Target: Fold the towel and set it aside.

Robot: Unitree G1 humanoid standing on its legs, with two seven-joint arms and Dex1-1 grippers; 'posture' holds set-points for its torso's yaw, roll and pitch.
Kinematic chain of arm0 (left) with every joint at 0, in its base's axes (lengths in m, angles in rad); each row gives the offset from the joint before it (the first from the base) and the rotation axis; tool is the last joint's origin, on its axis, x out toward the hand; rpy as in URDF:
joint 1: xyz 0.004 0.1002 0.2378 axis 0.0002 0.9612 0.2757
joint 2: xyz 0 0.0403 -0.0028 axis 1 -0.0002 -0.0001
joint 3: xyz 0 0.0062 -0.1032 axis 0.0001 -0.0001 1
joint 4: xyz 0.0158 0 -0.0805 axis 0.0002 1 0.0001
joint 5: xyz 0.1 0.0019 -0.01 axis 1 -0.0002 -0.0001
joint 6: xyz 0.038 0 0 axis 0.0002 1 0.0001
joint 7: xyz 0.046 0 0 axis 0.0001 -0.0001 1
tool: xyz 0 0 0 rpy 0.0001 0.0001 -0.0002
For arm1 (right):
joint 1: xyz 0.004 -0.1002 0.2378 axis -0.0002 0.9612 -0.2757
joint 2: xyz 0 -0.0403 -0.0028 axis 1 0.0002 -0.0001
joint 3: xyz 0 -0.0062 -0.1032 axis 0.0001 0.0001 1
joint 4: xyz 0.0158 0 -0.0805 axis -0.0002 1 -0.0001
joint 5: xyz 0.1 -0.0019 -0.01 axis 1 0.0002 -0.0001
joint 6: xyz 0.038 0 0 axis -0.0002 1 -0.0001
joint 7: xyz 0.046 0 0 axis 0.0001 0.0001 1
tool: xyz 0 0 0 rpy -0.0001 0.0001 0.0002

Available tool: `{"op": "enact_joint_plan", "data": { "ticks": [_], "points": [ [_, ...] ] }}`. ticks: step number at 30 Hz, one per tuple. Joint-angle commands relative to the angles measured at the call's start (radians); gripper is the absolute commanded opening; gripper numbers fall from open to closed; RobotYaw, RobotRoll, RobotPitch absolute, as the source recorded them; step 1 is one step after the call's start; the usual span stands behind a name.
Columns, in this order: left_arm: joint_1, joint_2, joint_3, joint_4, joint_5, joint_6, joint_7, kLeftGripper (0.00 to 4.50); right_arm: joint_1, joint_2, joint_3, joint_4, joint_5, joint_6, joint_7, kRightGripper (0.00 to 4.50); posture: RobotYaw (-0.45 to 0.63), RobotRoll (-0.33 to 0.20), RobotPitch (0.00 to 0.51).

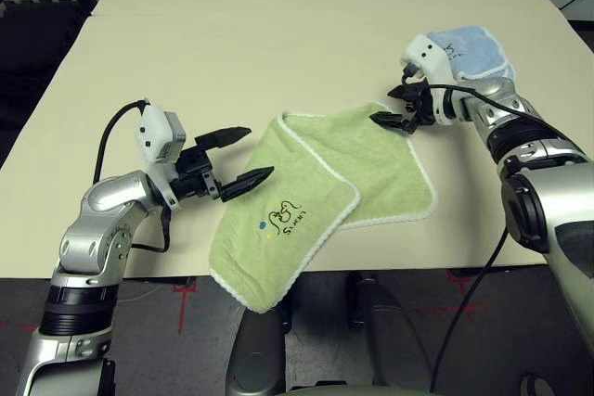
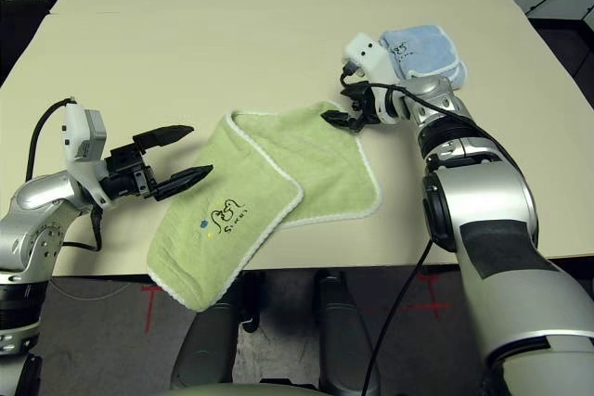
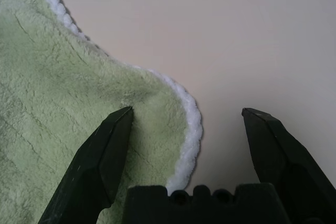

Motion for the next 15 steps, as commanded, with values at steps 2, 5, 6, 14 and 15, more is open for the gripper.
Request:
{"op": "enact_joint_plan", "data": {
  "ticks": [2, 5, 6, 14, 15],
  "points": [
    [0.030, 0.003, -0.008, -0.044, -0.011, 0.011, 0.002, 4.50, -0.001, -0.007, -0.008, 0.011, 0.004, 0.024, 0.012, 4.46, 0.14, 0.000, 0.271],
    [0.038, 0.003, -0.008, -0.057, -0.014, 0.017, 0.008, 4.50, -0.017, -0.010, -0.040, 0.010, 0.036, 0.046, 0.036, 4.46, 0.14, 0.000, 0.269],
    [0.040, 0.003, -0.008, -0.060, -0.014, 0.019, 0.009, 4.50, -0.022, -0.011, -0.050, 0.010, 0.043, 0.053, 0.039, 4.46, 0.14, 0.000, 0.266],
    [0.038, -0.001, -0.012, -0.071, -0.016, 0.029, 0.017, 4.50, -0.027, -0.022, -0.035, 0.009, 0.016, 0.031, -0.017, 4.46, 0.14, 0.000, 0.262],
    [0.038, -0.002, -0.011, -0.073, -0.016, 0.030, 0.018, 4.50, -0.026, -0.023, -0.029, 0.010, 0.008, 0.023, -0.039, 4.46, 0.14, 0.000, 0.262]
  ]
}}
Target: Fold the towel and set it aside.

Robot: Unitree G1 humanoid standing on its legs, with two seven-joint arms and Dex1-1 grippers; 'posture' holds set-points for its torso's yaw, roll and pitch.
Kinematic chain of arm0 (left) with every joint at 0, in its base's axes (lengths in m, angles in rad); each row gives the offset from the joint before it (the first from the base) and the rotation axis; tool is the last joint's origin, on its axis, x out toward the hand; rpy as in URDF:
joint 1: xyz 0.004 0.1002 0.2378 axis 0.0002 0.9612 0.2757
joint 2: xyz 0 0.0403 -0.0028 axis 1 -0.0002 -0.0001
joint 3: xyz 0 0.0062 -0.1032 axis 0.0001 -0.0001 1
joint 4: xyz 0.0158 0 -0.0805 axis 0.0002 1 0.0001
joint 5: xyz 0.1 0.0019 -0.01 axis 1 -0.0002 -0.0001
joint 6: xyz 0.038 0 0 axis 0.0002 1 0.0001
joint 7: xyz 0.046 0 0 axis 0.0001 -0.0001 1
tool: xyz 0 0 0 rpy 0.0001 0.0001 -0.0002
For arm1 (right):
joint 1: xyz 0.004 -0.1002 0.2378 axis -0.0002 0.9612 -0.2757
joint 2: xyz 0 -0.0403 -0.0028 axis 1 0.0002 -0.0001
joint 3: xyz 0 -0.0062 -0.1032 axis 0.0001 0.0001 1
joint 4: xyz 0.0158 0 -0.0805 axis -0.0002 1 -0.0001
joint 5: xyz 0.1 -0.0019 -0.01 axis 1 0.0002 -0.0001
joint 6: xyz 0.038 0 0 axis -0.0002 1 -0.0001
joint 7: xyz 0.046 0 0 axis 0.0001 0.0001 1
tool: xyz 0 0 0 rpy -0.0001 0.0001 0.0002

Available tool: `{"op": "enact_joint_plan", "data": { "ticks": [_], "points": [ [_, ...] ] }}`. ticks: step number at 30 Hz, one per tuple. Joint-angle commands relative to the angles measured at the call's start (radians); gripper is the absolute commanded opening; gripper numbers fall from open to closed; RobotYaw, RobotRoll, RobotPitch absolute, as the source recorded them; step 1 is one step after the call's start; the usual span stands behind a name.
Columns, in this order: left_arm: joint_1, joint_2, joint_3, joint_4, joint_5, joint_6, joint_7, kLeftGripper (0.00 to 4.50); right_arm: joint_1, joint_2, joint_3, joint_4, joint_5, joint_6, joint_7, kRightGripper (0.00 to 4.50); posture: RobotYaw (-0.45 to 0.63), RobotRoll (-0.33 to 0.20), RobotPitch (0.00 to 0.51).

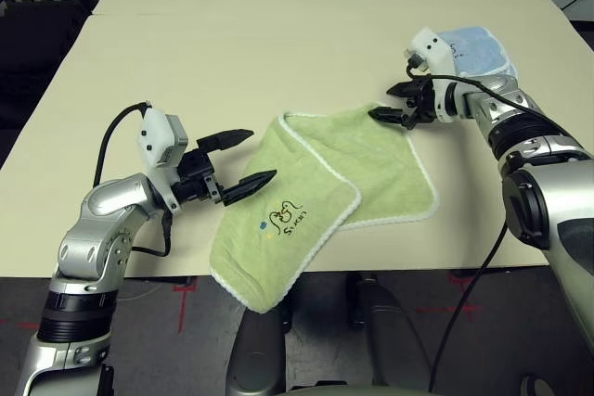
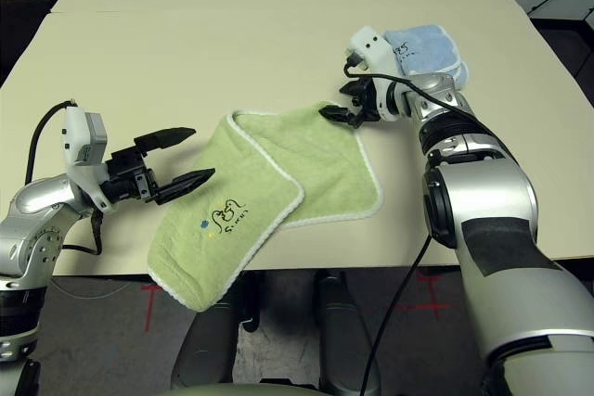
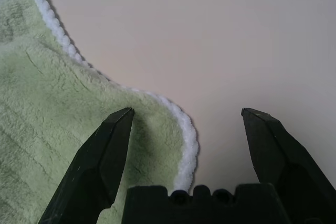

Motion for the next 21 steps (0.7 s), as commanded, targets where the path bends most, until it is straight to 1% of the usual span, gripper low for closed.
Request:
{"op": "enact_joint_plan", "data": {
  "ticks": [1, 7, 8, 15, 21],
  "points": [
    [0.019, -0.002, -0.012, -0.027, -0.011, 0.010, 0.004, 4.50, -0.001, -0.017, 0.012, 0.008, -0.027, -0.026, -0.060, 4.46, 0.14, 0.000, 0.262],
    [0.031, -0.002, -0.010, -0.041, -0.014, 0.017, 0.012, 4.50, 0.001, -0.013, 0.027, 0.012, -0.048, -0.030, -0.081, 4.46, 0.14, 0.000, 0.262],
    [0.032, -0.001, -0.009, -0.042, -0.015, 0.018, 0.012, 4.50, 0.003, -0.011, 0.032, 0.013, -0.053, -0.032, -0.081, 4.46, 0.14, 0.000, 0.268],
    [0.031, 0.002, -0.010, -0.045, -0.016, 0.023, 0.015, 4.50, 0.019, 0.005, 0.049, 0.016, -0.075, -0.020, -0.048, 4.46, 0.15, 0.000, 0.269],
    [0.033, 0.002, -0.009, -0.046, -0.014, 0.021, 0.014, 4.50, 0.024, 0.002, 0.069, 0.018, -0.085, 0.011, -0.021, 4.46, 0.14, 0.000, 0.268]
  ]
}}
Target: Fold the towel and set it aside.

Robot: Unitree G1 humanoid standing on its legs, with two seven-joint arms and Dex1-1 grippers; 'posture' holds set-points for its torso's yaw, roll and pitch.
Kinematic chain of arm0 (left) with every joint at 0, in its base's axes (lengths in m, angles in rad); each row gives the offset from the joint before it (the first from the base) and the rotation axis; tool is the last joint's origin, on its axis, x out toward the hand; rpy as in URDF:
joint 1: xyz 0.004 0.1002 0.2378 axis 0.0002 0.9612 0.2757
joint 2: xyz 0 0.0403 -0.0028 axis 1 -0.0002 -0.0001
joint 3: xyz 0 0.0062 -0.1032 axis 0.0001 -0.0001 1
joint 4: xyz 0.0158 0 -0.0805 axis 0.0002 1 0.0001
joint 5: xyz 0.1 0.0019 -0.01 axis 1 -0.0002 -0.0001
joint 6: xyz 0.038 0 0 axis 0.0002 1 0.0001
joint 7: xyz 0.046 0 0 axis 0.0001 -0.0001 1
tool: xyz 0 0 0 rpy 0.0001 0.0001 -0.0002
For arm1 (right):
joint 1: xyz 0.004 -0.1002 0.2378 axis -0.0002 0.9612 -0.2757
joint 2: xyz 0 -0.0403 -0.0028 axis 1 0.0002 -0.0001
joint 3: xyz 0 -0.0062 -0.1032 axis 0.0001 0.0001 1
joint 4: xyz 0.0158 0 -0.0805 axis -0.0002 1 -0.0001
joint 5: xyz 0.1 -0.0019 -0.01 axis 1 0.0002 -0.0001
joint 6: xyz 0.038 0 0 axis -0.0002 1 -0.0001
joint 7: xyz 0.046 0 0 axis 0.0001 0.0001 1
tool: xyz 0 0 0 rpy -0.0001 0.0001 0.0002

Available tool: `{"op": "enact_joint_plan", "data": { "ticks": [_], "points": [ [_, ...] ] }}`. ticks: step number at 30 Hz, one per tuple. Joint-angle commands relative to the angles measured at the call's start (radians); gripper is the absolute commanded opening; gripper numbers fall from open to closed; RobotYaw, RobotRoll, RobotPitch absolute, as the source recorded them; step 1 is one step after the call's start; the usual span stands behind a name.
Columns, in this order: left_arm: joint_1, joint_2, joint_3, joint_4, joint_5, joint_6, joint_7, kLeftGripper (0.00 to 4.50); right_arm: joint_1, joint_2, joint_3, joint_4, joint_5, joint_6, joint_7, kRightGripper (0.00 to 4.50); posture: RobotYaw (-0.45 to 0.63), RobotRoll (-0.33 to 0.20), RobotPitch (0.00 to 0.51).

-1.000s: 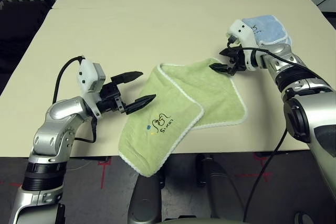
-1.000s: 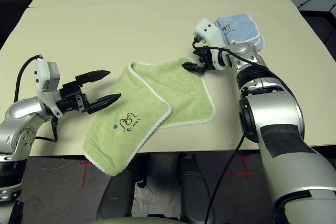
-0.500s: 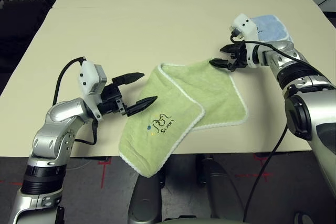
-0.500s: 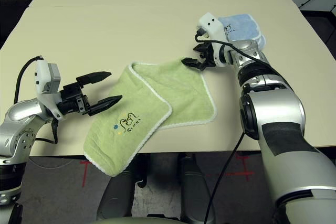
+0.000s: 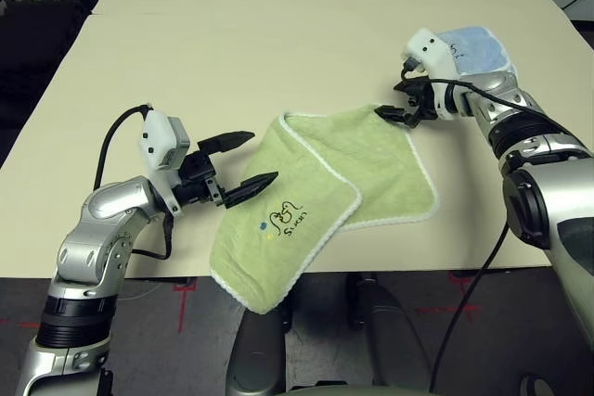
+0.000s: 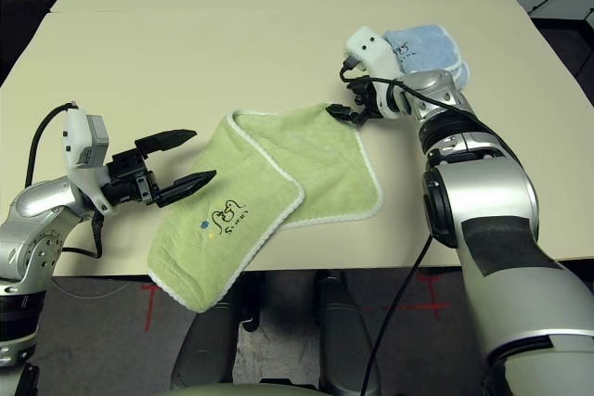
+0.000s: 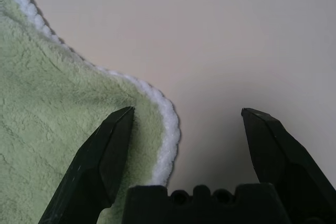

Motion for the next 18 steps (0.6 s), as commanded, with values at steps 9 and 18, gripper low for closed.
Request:
{"op": "enact_joint_plan", "data": {
  "ticks": [9, 18],
  "points": [
    [0.010, 0.000, -0.011, -0.028, -0.012, 0.005, -0.003, 4.50, 0.027, -0.003, 0.028, 0.013, -0.020, 0.063, 0.048, 1.72, 0.14, 0.000, 0.264],
    [-0.009, 0.001, -0.014, 0.000, -0.004, -0.008, -0.014, 4.50, 0.003, -0.030, -0.056, -0.008, 0.071, 0.044, 0.116, 0.03, 0.12, 0.000, 0.246]
  ]
}}
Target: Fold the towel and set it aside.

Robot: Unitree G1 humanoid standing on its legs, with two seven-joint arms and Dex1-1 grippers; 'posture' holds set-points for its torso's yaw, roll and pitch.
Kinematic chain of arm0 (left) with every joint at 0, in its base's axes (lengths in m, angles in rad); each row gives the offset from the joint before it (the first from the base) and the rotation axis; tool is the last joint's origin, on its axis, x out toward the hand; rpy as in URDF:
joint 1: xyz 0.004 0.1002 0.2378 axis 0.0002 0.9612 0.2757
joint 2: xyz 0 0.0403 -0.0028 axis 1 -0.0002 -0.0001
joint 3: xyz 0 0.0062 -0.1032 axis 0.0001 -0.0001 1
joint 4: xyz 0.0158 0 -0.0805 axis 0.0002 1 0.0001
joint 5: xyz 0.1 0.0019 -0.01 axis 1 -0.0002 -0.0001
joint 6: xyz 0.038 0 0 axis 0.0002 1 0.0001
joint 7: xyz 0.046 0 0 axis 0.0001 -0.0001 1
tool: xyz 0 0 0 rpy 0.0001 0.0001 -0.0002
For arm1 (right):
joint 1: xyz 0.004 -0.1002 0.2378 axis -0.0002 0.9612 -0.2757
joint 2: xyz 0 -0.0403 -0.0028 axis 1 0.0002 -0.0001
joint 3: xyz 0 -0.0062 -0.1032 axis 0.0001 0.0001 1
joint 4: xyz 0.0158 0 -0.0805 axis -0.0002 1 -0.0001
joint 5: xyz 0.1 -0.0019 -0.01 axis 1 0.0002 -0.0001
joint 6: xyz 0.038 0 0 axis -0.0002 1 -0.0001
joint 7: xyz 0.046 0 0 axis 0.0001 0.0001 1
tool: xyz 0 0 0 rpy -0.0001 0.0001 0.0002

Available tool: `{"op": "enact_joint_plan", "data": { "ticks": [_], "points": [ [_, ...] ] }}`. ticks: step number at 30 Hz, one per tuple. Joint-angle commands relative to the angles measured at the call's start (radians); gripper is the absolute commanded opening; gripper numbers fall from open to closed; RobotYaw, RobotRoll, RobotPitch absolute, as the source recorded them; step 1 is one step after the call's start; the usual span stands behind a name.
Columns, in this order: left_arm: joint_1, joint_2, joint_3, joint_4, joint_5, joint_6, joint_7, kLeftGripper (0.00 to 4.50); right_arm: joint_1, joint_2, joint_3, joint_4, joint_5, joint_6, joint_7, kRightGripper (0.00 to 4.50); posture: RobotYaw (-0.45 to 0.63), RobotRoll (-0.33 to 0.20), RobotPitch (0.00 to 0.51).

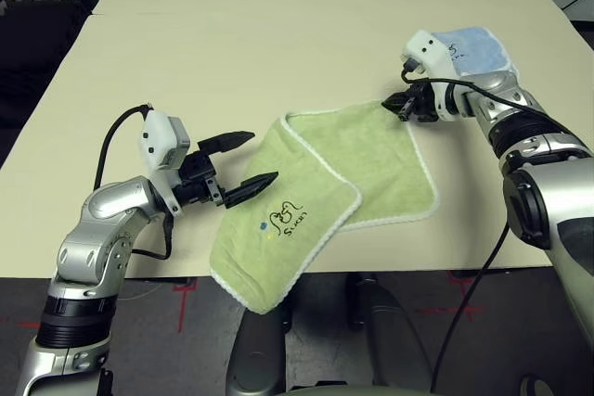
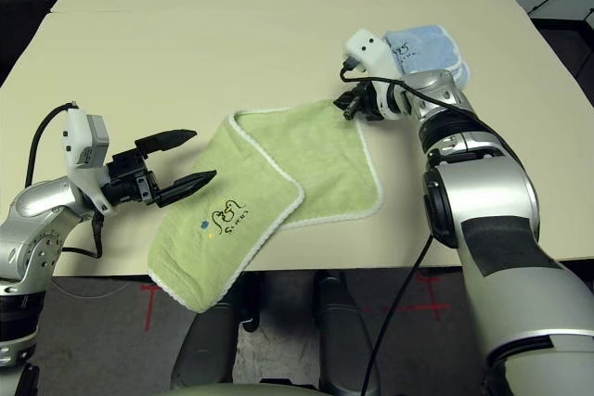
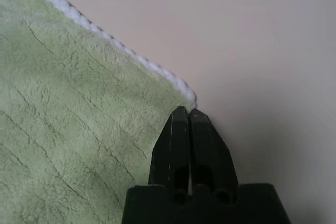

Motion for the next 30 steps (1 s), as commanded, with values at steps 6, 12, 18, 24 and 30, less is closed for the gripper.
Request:
{"op": "enact_joint_plan", "data": {
  "ticks": [6, 12, 18, 24, 30],
  "points": [
    [-0.030, -0.007, -0.023, 0.046, 0.009, -0.023, -0.020, 4.50, -0.055, -0.007, -0.229, -0.050, 0.246, -0.049, 0.087, 0.03, 0.09, 0.000, 0.227],
    [-0.091, -0.034, -0.043, 0.116, 0.028, -0.041, -0.007, 4.50, -0.111, 0.038, -0.316, -0.115, 0.355, -0.169, 0.051, 0.03, 0.05, 0.000, 0.209],
    [-0.143, -0.057, -0.065, 0.169, 0.049, -0.035, 0.010, 4.50, -0.195, 0.103, -0.313, -0.173, 0.394, -0.324, 0.034, 0.03, 0.02, 0.000, 0.190],
    [-0.182, -0.092, -0.083, 0.213, 0.078, -0.043, 0.039, 4.50, -0.305, 0.155, -0.321, -0.190, 0.414, -0.454, -0.062, 0.03, 0.01, 0.000, 0.187],
    [-0.197, -0.110, -0.091, 0.244, 0.102, -0.054, 0.065, 4.50, -0.440, 0.140, -0.349, -0.174, 0.449, -0.481, -0.141, 0.03, -0.01, 0.000, 0.187]
  ]
}}
